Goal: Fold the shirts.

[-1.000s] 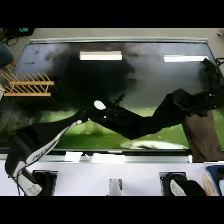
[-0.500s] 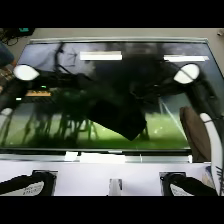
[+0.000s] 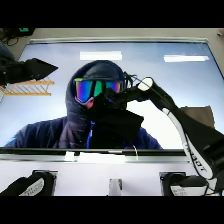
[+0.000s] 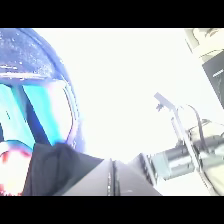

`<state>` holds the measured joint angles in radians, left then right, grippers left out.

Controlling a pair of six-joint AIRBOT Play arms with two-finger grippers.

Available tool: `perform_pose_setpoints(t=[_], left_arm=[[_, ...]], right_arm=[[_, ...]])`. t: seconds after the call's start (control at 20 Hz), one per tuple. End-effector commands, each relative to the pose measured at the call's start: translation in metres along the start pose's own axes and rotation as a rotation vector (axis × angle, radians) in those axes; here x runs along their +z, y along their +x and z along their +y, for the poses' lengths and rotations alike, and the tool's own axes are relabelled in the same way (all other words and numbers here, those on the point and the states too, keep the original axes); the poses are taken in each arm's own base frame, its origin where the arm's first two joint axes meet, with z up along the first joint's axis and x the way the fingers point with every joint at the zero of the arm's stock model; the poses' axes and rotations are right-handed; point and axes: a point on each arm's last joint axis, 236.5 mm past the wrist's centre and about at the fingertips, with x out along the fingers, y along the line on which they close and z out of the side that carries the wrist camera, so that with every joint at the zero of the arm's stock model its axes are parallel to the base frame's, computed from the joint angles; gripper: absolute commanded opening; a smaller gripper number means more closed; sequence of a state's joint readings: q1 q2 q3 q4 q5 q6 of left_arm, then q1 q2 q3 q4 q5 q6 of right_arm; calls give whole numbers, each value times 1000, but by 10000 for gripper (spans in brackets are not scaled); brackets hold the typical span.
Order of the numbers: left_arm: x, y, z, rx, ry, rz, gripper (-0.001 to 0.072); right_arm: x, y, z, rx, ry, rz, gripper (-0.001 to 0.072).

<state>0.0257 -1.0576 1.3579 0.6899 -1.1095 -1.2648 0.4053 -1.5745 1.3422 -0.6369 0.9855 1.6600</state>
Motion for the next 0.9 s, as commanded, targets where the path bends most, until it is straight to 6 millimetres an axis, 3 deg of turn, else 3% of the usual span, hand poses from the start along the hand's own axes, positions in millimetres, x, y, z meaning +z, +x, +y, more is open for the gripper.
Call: perform_pose_setpoints(t=[0.0, 0.1, 0.2, 0.25, 0.3, 0.4, 0.55, 0.7, 0.85], left_arm=[[-2, -7, 1, 13, 7, 6, 37], [-4, -7, 6, 34, 17, 14, 37], [-5, -7, 10, 49, 24, 19, 37], [-5, -7, 10, 50, 24, 19, 37], [-5, -7, 10, 50, 24, 19, 38], [-5, -7, 10, 49, 23, 19, 38], [-6, -7, 10, 48, 22, 24, 37], [-9, -7, 9, 45, 22, 36, 38], [-9, -7, 9, 45, 22, 35, 38]], right_arm=[[14, -42, -32, -80, -16, -5, 684], [16, -95, -84, -272, -11, 2, 684], [-5, -155, -155, -551, 57, 76, 653], [-22, -174, -180, -642, 102, 126, 653], [-37, -176, -194, -662, 138, 165, 653], [-63, -142, -199, -567, 207, 207, 653], [-67, -92, -198, -429, 277, 129, 653], [-65, -76, -207, -429, 292, 71, 652], [-51, -71, -210, -421, 315, -5, 632]])
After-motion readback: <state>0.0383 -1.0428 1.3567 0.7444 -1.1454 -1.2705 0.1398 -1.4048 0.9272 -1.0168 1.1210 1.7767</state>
